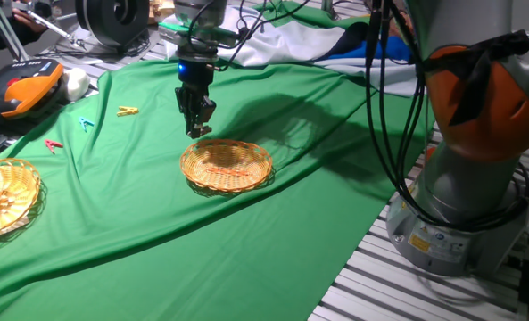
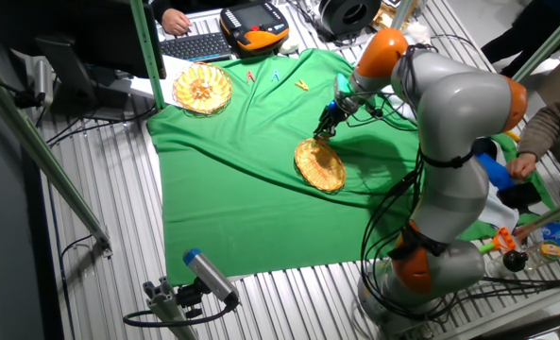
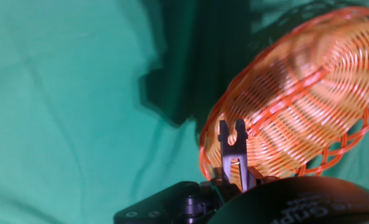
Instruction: Use a clamp
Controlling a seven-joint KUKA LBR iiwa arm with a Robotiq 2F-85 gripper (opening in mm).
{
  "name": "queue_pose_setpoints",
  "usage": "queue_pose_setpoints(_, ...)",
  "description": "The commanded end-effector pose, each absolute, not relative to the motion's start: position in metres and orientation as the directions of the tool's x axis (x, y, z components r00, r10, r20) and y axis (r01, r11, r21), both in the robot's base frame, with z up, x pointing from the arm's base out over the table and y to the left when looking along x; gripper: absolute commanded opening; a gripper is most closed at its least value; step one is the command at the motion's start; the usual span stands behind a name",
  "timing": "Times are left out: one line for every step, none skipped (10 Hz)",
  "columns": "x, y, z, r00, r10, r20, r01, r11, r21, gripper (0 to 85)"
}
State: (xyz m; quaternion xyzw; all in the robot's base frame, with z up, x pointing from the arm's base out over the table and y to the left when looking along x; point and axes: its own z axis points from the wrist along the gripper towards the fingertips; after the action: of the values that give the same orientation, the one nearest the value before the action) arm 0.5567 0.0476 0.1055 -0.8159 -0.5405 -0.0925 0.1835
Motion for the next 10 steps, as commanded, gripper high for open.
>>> queue_pose_setpoints(0.557, 0.048, 0.106, 0.292, 0.894, 0.339, 0.952, -0.239, -0.191, 0.0)
queue_pose_setpoints(0.557, 0.048, 0.106, 0.231, 0.908, 0.348, 0.966, -0.172, -0.193, 0.0)
queue_pose_setpoints(0.557, 0.048, 0.106, 0.171, 0.906, 0.387, 0.973, -0.095, -0.208, 0.0)
queue_pose_setpoints(0.557, 0.048, 0.106, 0.128, 0.911, 0.391, 0.973, -0.040, -0.226, 0.0)
queue_pose_setpoints(0.557, 0.048, 0.106, 0.125, 0.906, 0.403, 0.972, -0.030, -0.233, 0.0)
queue_pose_setpoints(0.557, 0.048, 0.106, 0.140, 0.906, 0.400, 0.970, -0.045, -0.238, 0.0)
queue_pose_setpoints(0.557, 0.048, 0.106, 0.158, 0.905, 0.394, 0.968, -0.062, -0.245, 0.0)
queue_pose_setpoints(0.557, 0.048, 0.106, 0.178, 0.901, 0.396, 0.965, -0.080, -0.251, 0.0)
queue_pose_setpoints(0.558, 0.052, 0.106, 0.189, 0.897, 0.399, 0.963, -0.089, -0.255, 0.0)
queue_pose_setpoints(0.559, 0.059, 0.106, 0.199, 0.895, 0.399, 0.962, -0.101, -0.254, 0.0)
